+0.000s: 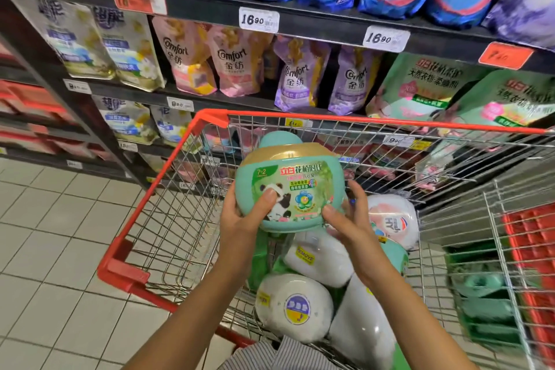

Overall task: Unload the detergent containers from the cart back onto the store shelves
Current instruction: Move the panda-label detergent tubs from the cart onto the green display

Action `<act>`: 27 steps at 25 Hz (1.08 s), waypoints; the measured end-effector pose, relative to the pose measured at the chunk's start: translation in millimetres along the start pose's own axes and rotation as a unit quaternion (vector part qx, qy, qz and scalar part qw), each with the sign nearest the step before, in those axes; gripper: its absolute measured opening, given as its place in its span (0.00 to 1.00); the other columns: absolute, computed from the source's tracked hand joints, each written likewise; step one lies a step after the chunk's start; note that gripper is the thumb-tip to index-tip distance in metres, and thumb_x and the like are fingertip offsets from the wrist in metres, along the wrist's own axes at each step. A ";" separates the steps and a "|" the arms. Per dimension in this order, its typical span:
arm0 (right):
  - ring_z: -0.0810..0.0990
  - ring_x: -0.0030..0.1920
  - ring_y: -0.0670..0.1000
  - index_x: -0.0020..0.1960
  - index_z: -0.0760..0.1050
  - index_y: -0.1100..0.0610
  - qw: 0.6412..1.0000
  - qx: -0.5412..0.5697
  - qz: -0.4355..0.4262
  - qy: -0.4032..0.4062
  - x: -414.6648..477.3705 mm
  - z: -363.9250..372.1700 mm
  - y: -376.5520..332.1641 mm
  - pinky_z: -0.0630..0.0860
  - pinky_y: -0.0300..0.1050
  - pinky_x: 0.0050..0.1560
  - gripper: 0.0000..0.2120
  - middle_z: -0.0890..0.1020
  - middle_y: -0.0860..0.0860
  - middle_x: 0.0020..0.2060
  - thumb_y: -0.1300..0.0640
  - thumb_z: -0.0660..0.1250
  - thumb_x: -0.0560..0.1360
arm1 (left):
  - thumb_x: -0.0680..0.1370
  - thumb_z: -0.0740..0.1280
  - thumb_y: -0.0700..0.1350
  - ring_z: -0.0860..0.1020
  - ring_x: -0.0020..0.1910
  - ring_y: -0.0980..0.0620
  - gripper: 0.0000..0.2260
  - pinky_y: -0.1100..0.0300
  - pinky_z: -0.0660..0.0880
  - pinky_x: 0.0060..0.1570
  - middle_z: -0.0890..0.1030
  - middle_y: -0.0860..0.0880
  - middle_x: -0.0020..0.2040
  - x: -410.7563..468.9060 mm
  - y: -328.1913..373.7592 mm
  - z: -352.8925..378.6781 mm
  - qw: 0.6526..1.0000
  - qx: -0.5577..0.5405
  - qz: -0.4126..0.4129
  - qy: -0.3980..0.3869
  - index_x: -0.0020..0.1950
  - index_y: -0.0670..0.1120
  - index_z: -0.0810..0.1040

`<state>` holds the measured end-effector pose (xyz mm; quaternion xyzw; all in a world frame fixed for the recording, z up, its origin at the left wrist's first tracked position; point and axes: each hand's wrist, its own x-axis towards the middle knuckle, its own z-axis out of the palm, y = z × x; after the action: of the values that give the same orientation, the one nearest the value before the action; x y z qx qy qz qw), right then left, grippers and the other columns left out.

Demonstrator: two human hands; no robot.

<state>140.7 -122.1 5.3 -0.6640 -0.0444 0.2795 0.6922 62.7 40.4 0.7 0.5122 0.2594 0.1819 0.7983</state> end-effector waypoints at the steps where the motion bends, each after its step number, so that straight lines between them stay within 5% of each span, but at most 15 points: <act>1: 0.70 0.70 0.47 0.74 0.56 0.43 0.998 -0.044 -0.035 0.018 1.1 -3.9 -4.9 0.73 0.48 0.65 0.45 0.68 0.48 0.71 0.42 0.73 0.62 | 0.63 0.75 0.54 0.84 0.49 0.49 0.27 0.61 0.80 0.38 0.85 0.47 0.52 -0.4 0.1 -1.9 1.000 0.002 -0.006 0.000 0.61 0.50 0.77; 3: 0.66 0.72 0.45 0.76 0.52 0.41 0.990 -0.106 -0.088 -0.004 2.3 -5.9 -15.0 0.68 0.50 0.70 0.46 0.64 0.45 0.73 0.39 0.71 0.64 | 0.64 0.74 0.55 0.84 0.52 0.47 0.30 0.60 0.80 0.40 0.84 0.46 0.54 -1.7 -1.4 -4.7 1.000 0.020 -0.015 -0.016 0.64 0.48 0.75; 7: 0.80 0.60 0.50 0.74 0.59 0.48 0.992 -0.044 -0.097 -0.060 -0.6 -5.2 -21.5 0.80 0.46 0.53 0.43 0.77 0.50 0.63 0.49 0.76 0.64 | 0.64 0.74 0.55 0.83 0.51 0.51 0.34 0.63 0.79 0.41 0.84 0.51 0.54 -5.6 -1.0 -7.1 0.996 0.057 -0.002 -0.065 0.68 0.49 0.70; 10: 0.82 0.56 0.50 0.71 0.63 0.55 0.993 -0.008 -0.108 -0.047 -8.4 -5.9 -18.8 0.80 0.43 0.47 0.36 0.81 0.50 0.57 0.61 0.73 0.67 | 0.62 0.73 0.56 0.83 0.51 0.54 0.34 0.65 0.79 0.41 0.84 0.54 0.52 -7.4 4.4 -5.3 0.992 0.086 0.006 -0.088 0.67 0.51 0.70; 14: 0.83 0.55 0.50 0.69 0.66 0.56 0.994 0.003 -0.112 0.006 -29.3 -10.9 -20.7 0.80 0.42 0.46 0.32 0.81 0.53 0.56 0.61 0.72 0.67 | 0.62 0.73 0.58 0.83 0.53 0.53 0.36 0.62 0.80 0.44 0.84 0.52 0.54 -14.2 8.8 1.5 0.984 0.115 0.020 -0.135 0.67 0.49 0.70; 19: 0.82 0.57 0.53 0.69 0.68 0.53 0.978 0.010 -0.154 0.138 -89.9 -24.0 -23.8 0.81 0.48 0.51 0.35 0.80 0.54 0.59 0.56 0.76 0.65 | 0.62 0.71 0.61 0.82 0.51 0.59 0.36 0.68 0.78 0.42 0.83 0.58 0.53 -31.6 11.4 23.7 0.959 0.148 0.034 -0.238 0.68 0.51 0.70; 27: 0.83 0.55 0.54 0.69 0.66 0.53 0.886 0.021 -0.233 0.399 -257.8 -47.0 -18.5 0.82 0.47 0.48 0.36 0.81 0.54 0.57 0.49 0.75 0.64 | 0.63 0.71 0.59 0.82 0.49 0.61 0.34 0.70 0.76 0.42 0.84 0.58 0.50 -115.7 9.1 110.8 0.845 0.154 0.030 -0.511 0.66 0.47 0.72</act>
<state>-49.4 -278.4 97.2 -0.6753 0.0876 -0.1778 0.7104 36.6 -100.4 73.1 0.6567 -0.1762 -0.1236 0.7228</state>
